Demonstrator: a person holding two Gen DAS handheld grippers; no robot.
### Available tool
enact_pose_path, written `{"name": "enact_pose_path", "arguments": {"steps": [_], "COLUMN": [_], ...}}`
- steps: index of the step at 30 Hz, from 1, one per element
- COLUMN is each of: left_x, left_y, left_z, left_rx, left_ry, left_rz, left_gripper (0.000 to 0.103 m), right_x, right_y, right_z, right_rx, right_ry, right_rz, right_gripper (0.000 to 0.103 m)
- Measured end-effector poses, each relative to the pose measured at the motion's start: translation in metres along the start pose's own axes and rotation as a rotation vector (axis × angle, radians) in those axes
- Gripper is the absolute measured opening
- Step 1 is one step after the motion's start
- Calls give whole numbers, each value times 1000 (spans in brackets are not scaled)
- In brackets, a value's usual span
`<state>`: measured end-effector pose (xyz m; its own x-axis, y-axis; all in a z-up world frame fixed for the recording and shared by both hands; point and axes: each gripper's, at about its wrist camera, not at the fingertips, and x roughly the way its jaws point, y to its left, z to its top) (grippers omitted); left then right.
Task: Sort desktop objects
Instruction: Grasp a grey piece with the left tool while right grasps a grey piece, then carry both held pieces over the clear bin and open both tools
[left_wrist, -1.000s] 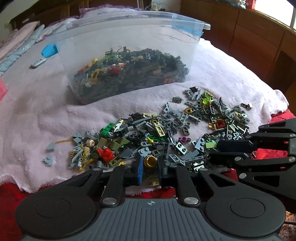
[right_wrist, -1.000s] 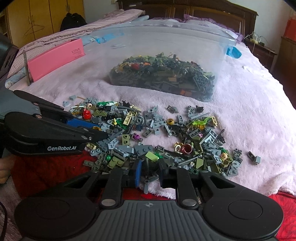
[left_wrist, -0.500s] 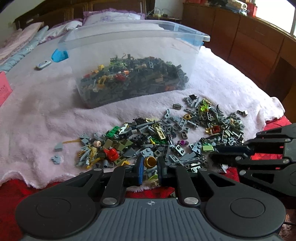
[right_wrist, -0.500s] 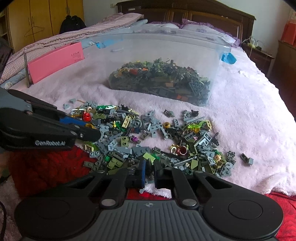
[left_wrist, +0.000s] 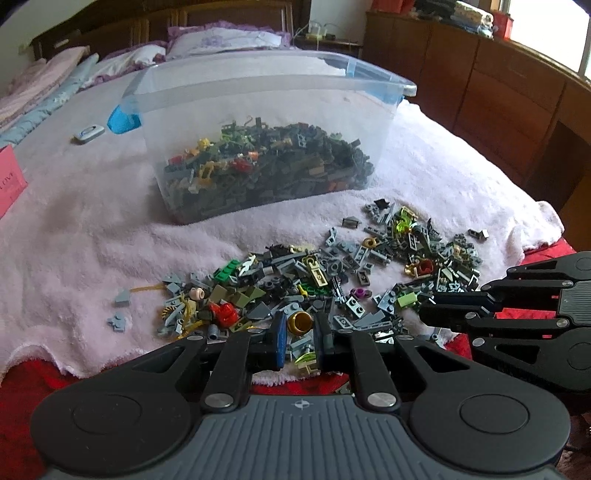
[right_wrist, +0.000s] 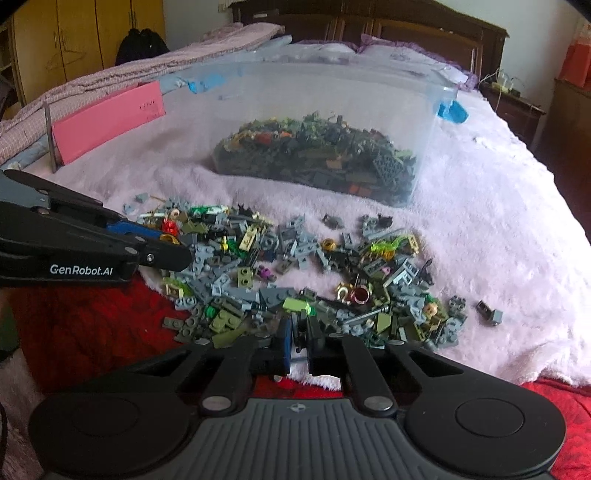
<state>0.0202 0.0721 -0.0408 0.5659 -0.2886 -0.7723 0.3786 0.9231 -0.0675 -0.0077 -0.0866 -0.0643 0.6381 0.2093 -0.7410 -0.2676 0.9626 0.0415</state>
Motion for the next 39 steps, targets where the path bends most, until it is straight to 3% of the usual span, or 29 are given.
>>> {"name": "enact_pose_path", "arguments": {"steps": [15, 39], "left_x": [-11, -23], "left_y": [-3, 2], "left_z": [18, 33], "left_rx": [-27, -64], "left_ry": [-29, -59], "left_rz": [0, 40], "left_gripper": [17, 17], "right_x": [-15, -29], "right_y": [-11, -1], "right_z": [20, 38], "right_rx": [53, 13], "right_ry": [-84, -150], "right_rz": [18, 10], "right_gripper": [9, 9]}}
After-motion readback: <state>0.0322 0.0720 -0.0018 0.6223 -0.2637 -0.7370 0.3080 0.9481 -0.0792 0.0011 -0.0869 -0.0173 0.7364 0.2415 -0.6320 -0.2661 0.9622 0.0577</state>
